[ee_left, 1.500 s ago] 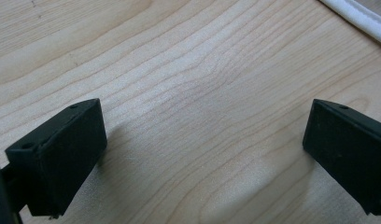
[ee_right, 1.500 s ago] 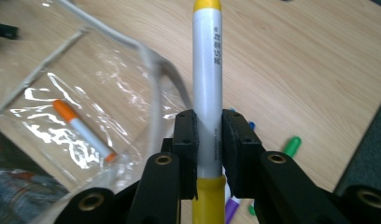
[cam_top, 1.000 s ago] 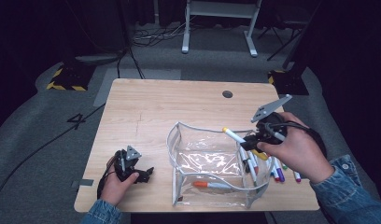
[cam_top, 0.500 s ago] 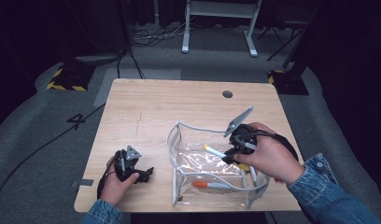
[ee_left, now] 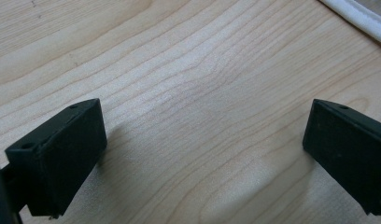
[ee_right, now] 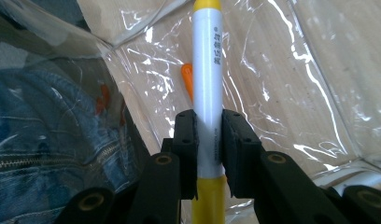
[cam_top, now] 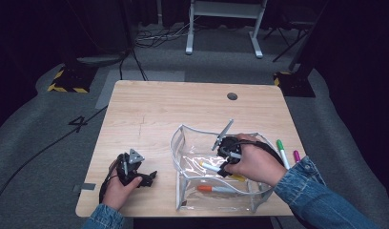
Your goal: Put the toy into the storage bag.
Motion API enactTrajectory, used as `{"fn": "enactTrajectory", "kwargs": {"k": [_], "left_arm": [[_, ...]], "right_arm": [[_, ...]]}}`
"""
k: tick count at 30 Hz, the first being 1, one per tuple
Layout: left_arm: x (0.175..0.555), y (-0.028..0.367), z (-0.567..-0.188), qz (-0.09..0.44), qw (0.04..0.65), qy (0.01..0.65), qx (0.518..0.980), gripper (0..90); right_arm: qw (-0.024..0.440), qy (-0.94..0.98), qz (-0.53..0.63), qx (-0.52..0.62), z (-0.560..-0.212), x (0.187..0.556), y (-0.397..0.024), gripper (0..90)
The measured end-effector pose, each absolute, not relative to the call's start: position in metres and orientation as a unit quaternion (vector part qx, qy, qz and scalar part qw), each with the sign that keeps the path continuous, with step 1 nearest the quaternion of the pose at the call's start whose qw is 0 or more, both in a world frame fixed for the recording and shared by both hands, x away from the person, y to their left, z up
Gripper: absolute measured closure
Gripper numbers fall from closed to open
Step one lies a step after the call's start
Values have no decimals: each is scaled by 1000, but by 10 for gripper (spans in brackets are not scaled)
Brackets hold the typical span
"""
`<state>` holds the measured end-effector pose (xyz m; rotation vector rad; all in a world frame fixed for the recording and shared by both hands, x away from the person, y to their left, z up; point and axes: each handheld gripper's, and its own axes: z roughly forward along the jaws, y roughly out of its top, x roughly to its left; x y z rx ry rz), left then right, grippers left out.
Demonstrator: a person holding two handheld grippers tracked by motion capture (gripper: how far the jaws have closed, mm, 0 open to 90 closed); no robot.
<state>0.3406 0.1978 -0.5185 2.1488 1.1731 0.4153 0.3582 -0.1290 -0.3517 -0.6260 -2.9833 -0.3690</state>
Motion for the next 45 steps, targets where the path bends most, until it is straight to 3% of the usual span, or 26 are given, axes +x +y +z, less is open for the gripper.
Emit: {"fn": "enactTrajectory", "kwargs": {"k": [13, 27, 31, 35, 45], "left_arm": [[341, 198, -518, 156, 322, 447, 820, 1], [341, 198, -518, 157, 323, 447, 819, 1], [341, 198, -519, 159, 324, 447, 818, 1], [341, 198, -518, 158, 323, 447, 819, 0], [341, 198, -518, 157, 323, 447, 819, 1]], "right_arm": [[81, -977, -67, -185, -389, 365, -117, 766], [92, -982, -29, -162, -411, 367, -116, 762], [94, -982, -36, -163, -412, 366, -116, 660], [78, -978, -67, -180, -405, 366, -118, 572], [-2, -960, -170, -221, -341, 371, -148, 558]]}}
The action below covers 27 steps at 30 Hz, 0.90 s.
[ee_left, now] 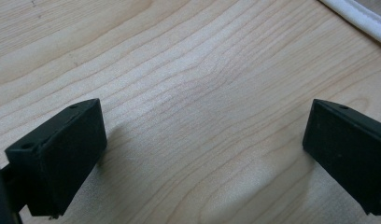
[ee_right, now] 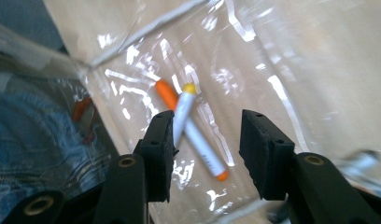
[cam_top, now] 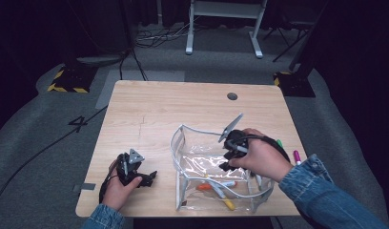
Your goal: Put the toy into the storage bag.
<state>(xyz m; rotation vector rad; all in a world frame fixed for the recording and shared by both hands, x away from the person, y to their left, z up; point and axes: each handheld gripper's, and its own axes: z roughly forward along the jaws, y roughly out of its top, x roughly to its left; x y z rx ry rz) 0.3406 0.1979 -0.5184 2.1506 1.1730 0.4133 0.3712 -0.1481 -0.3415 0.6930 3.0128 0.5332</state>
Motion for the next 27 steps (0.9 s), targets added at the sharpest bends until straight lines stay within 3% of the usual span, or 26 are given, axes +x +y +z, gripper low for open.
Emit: {"fn": "enactTrajectory", "kwargs": {"k": [7, 14, 27], "left_arm": [[341, 198, -518, 157, 322, 447, 820, 1], [341, 198, -518, 156, 322, 447, 820, 0], [341, 198, -518, 156, 322, 447, 820, 0]], "right_arm": [[47, 935, 231, 264, -302, 373, -191, 561], [78, 912, 261, 307, -284, 371, -235, 564], [95, 868, 296, 388, -285, 376, -312, 561]]}}
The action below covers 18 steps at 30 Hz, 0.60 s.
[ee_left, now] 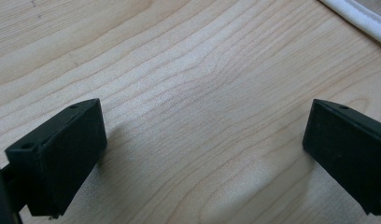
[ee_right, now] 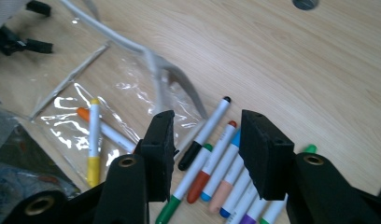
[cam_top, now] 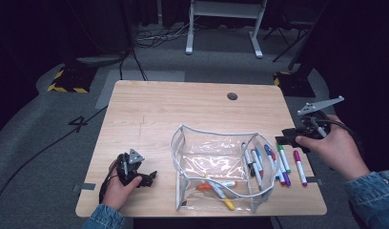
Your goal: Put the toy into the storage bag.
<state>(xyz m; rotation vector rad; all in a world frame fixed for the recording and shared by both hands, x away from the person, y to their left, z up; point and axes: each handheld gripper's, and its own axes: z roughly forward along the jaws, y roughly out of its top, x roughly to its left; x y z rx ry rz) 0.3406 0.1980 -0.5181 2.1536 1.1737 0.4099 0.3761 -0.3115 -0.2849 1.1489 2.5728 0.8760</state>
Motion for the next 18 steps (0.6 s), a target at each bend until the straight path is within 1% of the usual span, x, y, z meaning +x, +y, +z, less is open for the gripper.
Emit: {"fn": "enactTrajectory", "kwargs": {"k": [5, 11, 18], "left_arm": [[341, 198, -518, 157, 322, 447, 820, 1], [341, 198, -518, 156, 322, 447, 820, 1], [341, 198, -518, 157, 323, 447, 819, 1]], "right_arm": [[120, 849, 283, 431, -297, 385, -342, 561], [138, 832, 255, 472, -327, 396, -372, 561], [126, 820, 228, 510, -370, 406, -393, 562]]}}
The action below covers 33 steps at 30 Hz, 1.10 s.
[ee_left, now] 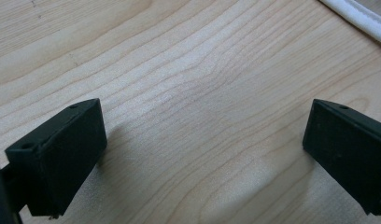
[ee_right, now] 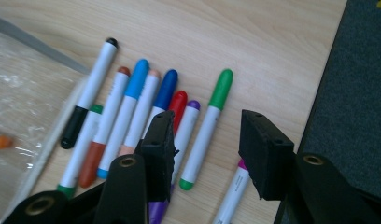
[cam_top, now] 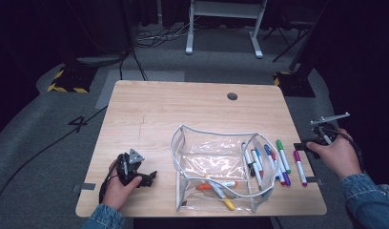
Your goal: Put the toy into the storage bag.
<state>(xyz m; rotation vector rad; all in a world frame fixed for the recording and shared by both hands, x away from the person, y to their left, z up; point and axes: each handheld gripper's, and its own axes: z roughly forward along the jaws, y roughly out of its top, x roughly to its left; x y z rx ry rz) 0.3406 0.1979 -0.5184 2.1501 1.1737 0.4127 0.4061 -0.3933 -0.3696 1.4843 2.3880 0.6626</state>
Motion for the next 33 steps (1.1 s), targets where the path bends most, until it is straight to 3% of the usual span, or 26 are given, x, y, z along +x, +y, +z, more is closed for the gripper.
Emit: {"fn": "enactTrajectory", "kwargs": {"k": [17, 21, 27, 33], "left_arm": [[341, 198, -518, 156, 321, 447, 820, 1], [341, 198, -518, 157, 322, 447, 820, 0], [341, 198, -518, 158, 323, 447, 819, 1], [341, 198, -518, 156, 322, 446, 820, 1]], "right_arm": [[105, 803, 153, 567, -447, 415, -410, 573], [94, 801, 124, 579, -460, 411, -412, 615], [77, 788, 113, 601, -469, 408, -414, 767], [84, 789, 125, 596, -455, 409, -414, 768]]}}
